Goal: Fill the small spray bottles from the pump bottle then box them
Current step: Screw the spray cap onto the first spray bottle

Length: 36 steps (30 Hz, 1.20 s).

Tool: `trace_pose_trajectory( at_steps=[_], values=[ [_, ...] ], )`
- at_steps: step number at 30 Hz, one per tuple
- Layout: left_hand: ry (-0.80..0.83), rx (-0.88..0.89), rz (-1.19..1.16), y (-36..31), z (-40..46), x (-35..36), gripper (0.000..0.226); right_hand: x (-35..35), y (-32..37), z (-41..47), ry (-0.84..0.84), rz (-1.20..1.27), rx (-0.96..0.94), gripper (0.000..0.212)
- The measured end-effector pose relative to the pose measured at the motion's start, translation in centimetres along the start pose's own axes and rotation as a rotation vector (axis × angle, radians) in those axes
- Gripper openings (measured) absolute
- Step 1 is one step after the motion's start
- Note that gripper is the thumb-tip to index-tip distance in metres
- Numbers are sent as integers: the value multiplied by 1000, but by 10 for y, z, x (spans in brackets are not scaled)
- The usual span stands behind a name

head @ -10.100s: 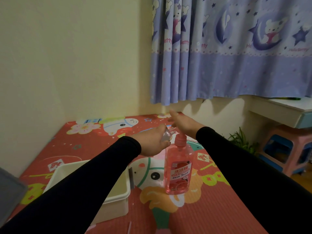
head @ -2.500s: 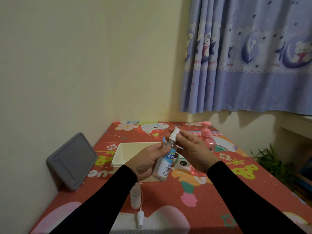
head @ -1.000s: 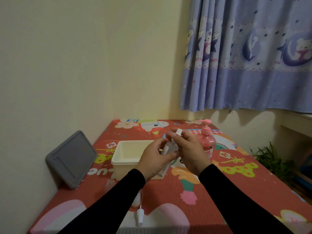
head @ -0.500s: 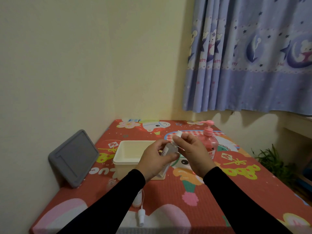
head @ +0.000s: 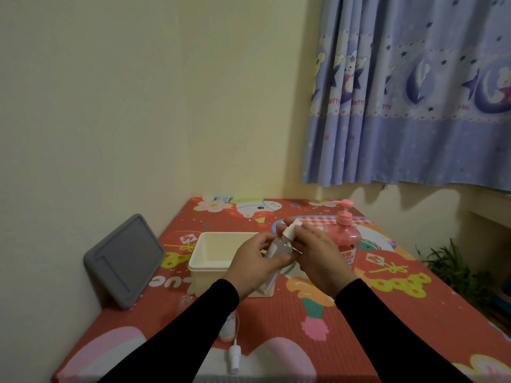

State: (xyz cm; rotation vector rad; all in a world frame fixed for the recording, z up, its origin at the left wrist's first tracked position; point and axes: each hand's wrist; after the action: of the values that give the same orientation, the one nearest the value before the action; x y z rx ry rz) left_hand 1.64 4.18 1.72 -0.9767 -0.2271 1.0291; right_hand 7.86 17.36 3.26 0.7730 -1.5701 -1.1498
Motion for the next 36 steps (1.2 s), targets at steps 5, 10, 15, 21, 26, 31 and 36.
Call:
trace_pose_trajectory(
  at_steps=[5,10,15,21,26,31,36],
  values=[
    [-6,18,68,1,-1,1,25,-4,-3,-2,-78,-186,-76,36],
    [2,30,118,1,-1,4,25,-5,-5,0,-192,-325,-121,42],
    [19,18,78,-2,0,6,25,0,-2,0,-117,-247,-81,30],
    [-4,-3,29,4,0,2,27,4,2,-1,-11,-25,40,28],
    [-23,-13,57,6,0,-3,26,0,2,-6,-29,-174,23,45],
    [28,16,73,5,-2,-1,24,-5,-1,-1,-129,-320,-61,47],
    [52,13,48,4,-1,1,23,1,-1,-2,-10,-125,24,24]
  ],
)
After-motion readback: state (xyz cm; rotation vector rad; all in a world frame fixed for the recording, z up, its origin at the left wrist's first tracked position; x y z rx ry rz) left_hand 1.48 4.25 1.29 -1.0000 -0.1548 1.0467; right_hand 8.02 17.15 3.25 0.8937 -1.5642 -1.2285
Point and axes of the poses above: each hand's wrist, its own z-axis towards the middle knuckle, its own x-axis out of the palm, y = z × x, and after that the axes turned 15 degrees about x, right-handed
